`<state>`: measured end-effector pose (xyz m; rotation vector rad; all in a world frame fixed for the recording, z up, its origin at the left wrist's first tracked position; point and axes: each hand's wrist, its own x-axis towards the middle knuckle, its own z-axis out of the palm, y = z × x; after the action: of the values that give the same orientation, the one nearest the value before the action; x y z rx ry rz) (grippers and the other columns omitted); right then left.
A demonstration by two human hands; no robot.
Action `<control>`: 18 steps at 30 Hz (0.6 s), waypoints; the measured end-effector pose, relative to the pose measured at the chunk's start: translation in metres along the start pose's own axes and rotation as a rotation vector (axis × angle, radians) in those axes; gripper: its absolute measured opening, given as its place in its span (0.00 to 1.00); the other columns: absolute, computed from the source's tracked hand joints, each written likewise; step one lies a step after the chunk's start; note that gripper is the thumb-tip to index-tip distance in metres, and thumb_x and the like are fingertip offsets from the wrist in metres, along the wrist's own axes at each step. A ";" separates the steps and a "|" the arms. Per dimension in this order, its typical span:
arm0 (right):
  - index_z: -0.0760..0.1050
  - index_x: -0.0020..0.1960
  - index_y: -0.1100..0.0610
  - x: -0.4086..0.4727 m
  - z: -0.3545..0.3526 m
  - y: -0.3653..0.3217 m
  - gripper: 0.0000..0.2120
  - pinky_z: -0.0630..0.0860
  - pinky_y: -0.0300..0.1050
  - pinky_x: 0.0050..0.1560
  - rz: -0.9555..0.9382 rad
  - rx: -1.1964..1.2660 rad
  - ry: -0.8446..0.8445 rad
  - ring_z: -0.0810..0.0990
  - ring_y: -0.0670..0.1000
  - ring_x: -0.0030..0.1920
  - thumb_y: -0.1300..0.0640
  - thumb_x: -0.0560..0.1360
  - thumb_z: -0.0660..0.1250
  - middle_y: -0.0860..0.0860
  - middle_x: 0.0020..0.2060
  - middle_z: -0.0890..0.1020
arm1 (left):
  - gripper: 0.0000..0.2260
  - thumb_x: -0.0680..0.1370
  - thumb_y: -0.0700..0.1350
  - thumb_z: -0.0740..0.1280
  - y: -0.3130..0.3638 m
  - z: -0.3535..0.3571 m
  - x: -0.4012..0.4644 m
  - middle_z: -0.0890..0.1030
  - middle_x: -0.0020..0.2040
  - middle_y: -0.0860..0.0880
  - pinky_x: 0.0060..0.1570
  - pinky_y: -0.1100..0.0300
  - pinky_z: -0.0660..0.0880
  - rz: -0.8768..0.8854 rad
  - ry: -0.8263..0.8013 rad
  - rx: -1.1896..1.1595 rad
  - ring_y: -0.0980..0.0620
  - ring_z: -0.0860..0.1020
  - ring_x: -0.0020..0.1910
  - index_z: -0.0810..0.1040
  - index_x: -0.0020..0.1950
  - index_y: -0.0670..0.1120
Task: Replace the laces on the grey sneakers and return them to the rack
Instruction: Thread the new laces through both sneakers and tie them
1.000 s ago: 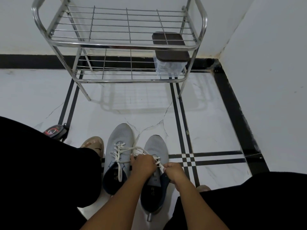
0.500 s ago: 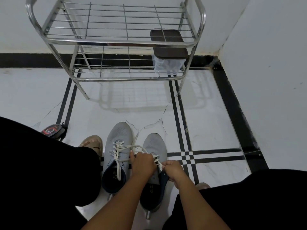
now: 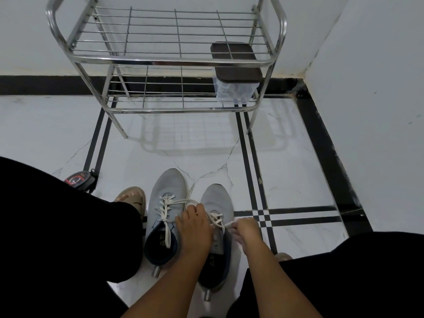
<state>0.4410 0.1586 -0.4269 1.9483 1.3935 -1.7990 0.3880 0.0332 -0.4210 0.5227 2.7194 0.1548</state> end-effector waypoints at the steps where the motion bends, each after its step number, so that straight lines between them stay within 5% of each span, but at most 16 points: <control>1: 0.75 0.49 0.63 0.001 -0.008 -0.009 0.07 0.74 0.45 0.34 0.030 0.158 0.093 0.78 0.53 0.37 0.67 0.78 0.58 0.58 0.43 0.81 | 0.24 0.74 0.59 0.67 -0.002 0.000 -0.002 0.70 0.60 0.48 0.60 0.53 0.67 -0.027 0.022 -0.020 0.48 0.70 0.59 0.65 0.62 0.49; 5: 0.72 0.57 0.65 -0.003 -0.068 -0.069 0.12 0.80 0.45 0.45 -0.188 0.637 0.556 0.81 0.53 0.48 0.63 0.79 0.54 0.60 0.56 0.80 | 0.31 0.72 0.64 0.67 -0.010 -0.003 -0.004 0.70 0.60 0.48 0.55 0.55 0.71 -0.053 0.035 -0.101 0.48 0.72 0.59 0.61 0.65 0.48; 8: 0.68 0.57 0.57 -0.022 -0.084 -0.101 0.13 0.73 0.37 0.33 -0.617 0.659 0.828 0.79 0.48 0.37 0.51 0.80 0.52 0.52 0.44 0.79 | 0.27 0.73 0.59 0.69 -0.012 -0.005 -0.005 0.75 0.58 0.46 0.47 0.55 0.74 -0.054 -0.050 -0.232 0.46 0.77 0.54 0.60 0.61 0.47; 10: 0.67 0.53 0.52 -0.031 -0.067 -0.097 0.07 0.70 0.40 0.32 -0.718 0.245 0.719 0.77 0.50 0.35 0.50 0.80 0.56 0.46 0.37 0.77 | 0.23 0.74 0.55 0.68 -0.012 -0.005 -0.007 0.78 0.55 0.45 0.43 0.55 0.73 -0.049 -0.125 -0.282 0.45 0.79 0.51 0.59 0.58 0.47; 14: 0.76 0.58 0.57 -0.025 -0.013 -0.024 0.11 0.76 0.43 0.47 -0.460 -0.732 -0.054 0.78 0.55 0.50 0.59 0.80 0.59 0.56 0.56 0.80 | 0.22 0.76 0.53 0.66 -0.013 -0.005 -0.009 0.79 0.54 0.44 0.43 0.55 0.73 0.028 -0.180 -0.234 0.43 0.80 0.52 0.59 0.60 0.45; 16: 0.78 0.51 0.58 -0.022 -0.001 0.009 0.09 0.74 0.44 0.52 -0.395 -0.913 -0.131 0.78 0.55 0.52 0.57 0.80 0.60 0.56 0.51 0.80 | 0.22 0.76 0.51 0.66 -0.014 -0.005 -0.008 0.80 0.54 0.44 0.43 0.55 0.72 0.043 -0.185 -0.269 0.42 0.80 0.51 0.59 0.60 0.44; 18: 0.77 0.51 0.57 -0.023 -0.009 0.015 0.09 0.74 0.43 0.49 -0.306 -0.770 0.019 0.78 0.55 0.51 0.56 0.80 0.60 0.55 0.50 0.81 | 0.22 0.76 0.50 0.66 -0.017 -0.008 -0.008 0.80 0.53 0.43 0.43 0.55 0.72 0.028 -0.190 -0.285 0.42 0.80 0.51 0.58 0.62 0.44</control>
<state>0.4612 0.1445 -0.4119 1.3949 2.0666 -1.0520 0.3869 0.0144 -0.4140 0.4661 2.4517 0.4674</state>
